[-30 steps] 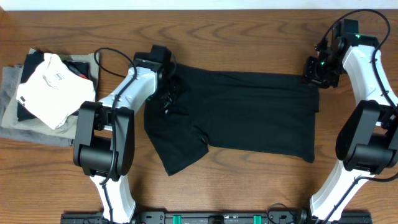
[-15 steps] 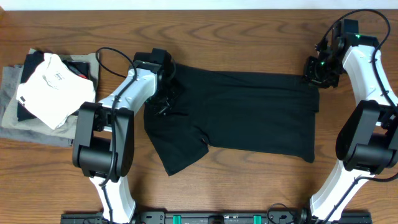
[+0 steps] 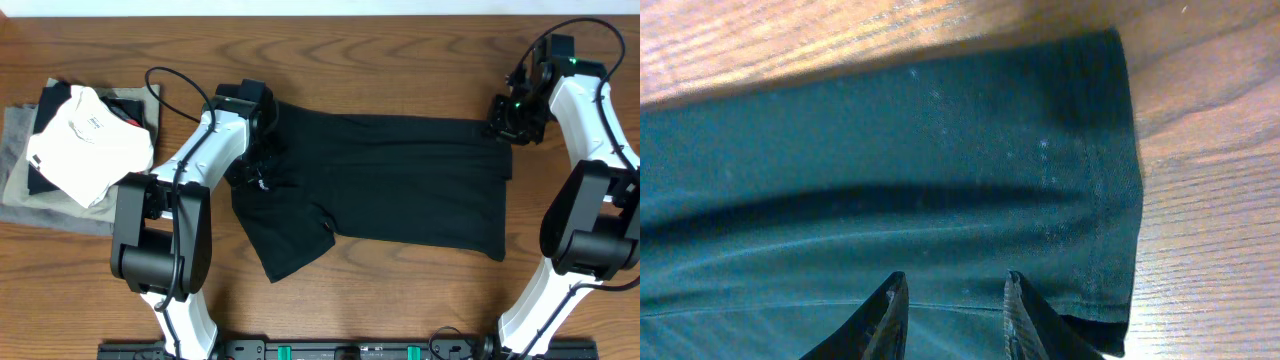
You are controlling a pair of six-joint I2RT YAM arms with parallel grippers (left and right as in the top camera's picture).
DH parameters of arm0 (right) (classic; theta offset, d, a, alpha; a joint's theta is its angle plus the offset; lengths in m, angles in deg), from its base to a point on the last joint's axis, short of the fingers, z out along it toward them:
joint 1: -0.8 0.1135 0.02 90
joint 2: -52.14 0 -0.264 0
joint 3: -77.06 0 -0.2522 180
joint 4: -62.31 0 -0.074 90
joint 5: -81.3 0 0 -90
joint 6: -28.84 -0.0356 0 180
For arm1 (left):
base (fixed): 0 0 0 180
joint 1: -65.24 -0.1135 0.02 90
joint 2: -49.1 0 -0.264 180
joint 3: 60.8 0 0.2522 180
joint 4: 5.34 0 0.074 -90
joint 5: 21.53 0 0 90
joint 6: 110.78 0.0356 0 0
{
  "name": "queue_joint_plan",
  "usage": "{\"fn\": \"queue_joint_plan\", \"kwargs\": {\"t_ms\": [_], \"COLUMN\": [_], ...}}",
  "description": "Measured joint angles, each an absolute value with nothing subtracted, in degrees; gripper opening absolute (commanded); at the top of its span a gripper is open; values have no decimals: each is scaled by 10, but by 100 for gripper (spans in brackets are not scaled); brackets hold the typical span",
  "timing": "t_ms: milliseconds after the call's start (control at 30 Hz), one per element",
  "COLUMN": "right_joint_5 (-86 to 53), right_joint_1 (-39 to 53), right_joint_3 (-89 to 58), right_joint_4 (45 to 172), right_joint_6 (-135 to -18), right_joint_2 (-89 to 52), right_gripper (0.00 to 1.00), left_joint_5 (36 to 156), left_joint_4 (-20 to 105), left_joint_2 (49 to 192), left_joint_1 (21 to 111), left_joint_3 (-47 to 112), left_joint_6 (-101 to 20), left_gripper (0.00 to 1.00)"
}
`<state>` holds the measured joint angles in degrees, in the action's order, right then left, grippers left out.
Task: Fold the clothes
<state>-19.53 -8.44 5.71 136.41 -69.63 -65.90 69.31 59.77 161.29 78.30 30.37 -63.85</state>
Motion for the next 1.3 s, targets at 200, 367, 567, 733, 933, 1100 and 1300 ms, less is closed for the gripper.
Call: {"fn": "queue_joint_plan", "kwargs": {"t_ms": [200, 367, 567, 733, 933, 1100, 1300], "right_joint_5": [-194, -199, -205, -206, -208, -202, -187], "right_joint_1": [-84, -84, -84, -85, -85, -84, -83], "right_joint_3": [29, 25, 3, -55, -101, -106, -106], "right_joint_4": [1348, 1340, 1317, 1270, 1224, 1218, 1221], "right_joint_6": [-696, -696, -697, -699, -699, -709, -718], "right_joint_2": [-659, -659, -659, -659, -657, -654, -653], "right_gripper": [26, 17, 2, 1, 1, 1, 1], "left_joint_5": [680, 677, 696, 724, 730, 731, 732], "left_joint_4": [620, 592, 507, 472, 453, 445, 438], "left_joint_2": [1610, 1573, 1524, 1542, 1583, 1610, 1641], "left_joint_1": [783, 785, 814, 844, 842, 834, 801], "left_joint_3": [304, 304, 306, 306, 306, 306, 306], "left_joint_6": [-624, -612, -550, -490, -434, -413, -399], "left_gripper": [36, 36, 50, 50, 50, 50, 50]}}
